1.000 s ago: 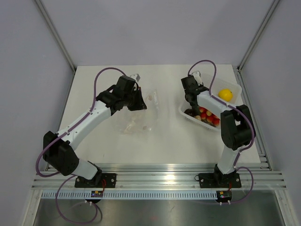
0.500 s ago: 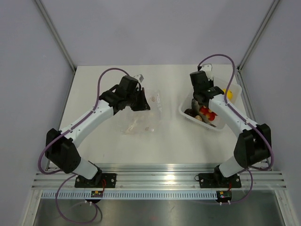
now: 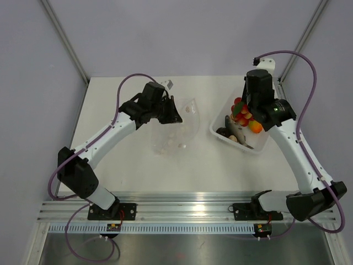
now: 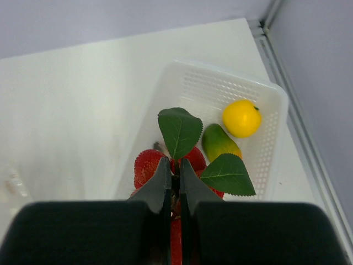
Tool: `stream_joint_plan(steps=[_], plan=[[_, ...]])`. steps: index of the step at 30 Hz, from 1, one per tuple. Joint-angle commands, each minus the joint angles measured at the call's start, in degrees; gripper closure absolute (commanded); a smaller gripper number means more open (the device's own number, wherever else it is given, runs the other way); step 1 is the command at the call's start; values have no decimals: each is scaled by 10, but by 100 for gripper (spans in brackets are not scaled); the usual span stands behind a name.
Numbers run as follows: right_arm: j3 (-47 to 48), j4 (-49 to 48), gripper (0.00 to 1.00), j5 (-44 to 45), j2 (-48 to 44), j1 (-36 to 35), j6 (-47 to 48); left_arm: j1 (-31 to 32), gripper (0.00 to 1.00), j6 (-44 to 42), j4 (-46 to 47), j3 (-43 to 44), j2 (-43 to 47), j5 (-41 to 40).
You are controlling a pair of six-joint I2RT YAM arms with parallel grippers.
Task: Place the food in the zip-top bag and seal the zipper
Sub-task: Pick up the fake fruit from the bin, then place the fake fruit in the zipper food storage bag.
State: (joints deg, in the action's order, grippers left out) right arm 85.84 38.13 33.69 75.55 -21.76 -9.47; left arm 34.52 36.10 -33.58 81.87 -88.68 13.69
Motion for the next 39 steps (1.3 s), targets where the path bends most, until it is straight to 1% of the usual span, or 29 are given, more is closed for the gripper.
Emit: stream_joint_plan(steps=[1,7,15,22,29,31,39], plan=[[57,4,100,-99,-34,-5,-43,3,100,6,19,29,-5,23],[97,-12,100,-211,-46,-19,-112,3,100,12,20,38,-12,27],[82,-69,100,-302,-45,-40,-180,3,100,15,19,49,-18,30],[41,-118,100,-332,-46,-48,-232,3,100,20,21,51,-16,41],[-15,-164,100,-335,-46,-48,-274,3,100,23,23,56,-8,50],[-27,-180,100,-352,-45,-48,-287,3,100,25,24,58,-6,52],[-59,-208,100,-355,-45,-48,-311,3,100,30,27,62,-10,59]])
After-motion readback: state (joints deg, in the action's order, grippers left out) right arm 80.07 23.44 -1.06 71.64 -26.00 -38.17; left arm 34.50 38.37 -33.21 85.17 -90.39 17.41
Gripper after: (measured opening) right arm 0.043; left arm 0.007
